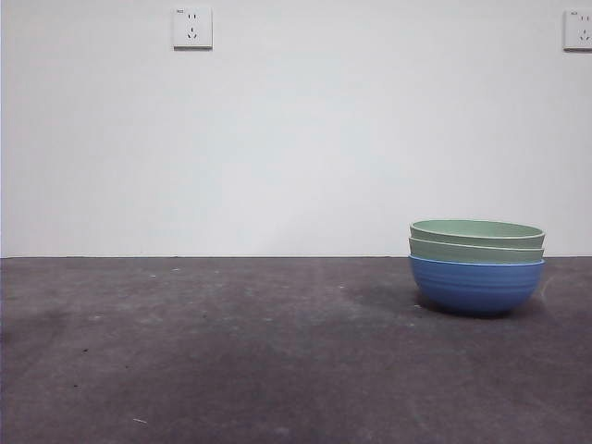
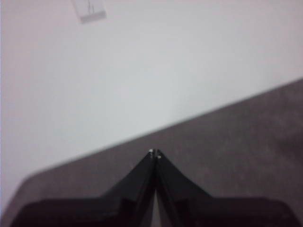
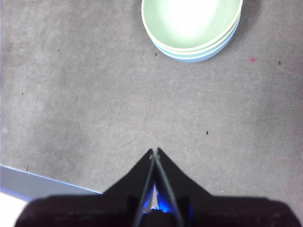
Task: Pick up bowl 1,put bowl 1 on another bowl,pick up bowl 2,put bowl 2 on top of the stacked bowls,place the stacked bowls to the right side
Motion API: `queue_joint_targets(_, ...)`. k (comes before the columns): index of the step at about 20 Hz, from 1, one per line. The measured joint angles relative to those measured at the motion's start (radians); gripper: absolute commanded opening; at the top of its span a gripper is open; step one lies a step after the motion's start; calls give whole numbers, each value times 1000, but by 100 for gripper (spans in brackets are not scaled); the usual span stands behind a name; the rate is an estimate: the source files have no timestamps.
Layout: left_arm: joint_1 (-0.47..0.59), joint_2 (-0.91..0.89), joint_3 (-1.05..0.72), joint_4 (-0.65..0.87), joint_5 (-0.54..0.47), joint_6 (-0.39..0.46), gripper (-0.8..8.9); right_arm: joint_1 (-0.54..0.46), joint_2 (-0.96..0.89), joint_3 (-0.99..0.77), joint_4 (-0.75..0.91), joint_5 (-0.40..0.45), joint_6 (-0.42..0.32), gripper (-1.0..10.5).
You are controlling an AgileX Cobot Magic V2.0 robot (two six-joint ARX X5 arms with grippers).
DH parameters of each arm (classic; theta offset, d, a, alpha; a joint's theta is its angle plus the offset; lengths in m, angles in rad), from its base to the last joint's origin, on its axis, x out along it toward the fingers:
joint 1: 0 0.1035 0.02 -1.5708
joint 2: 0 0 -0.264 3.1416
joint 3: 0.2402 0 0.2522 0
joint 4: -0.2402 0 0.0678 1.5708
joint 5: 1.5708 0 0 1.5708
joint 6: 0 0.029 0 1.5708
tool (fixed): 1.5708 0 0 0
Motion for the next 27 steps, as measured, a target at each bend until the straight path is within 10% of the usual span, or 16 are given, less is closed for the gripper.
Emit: queue_joint_targets(27, 10, -145, -330, -29, -15, -38, -3, 0, 0, 0, 0, 0, 0, 2)
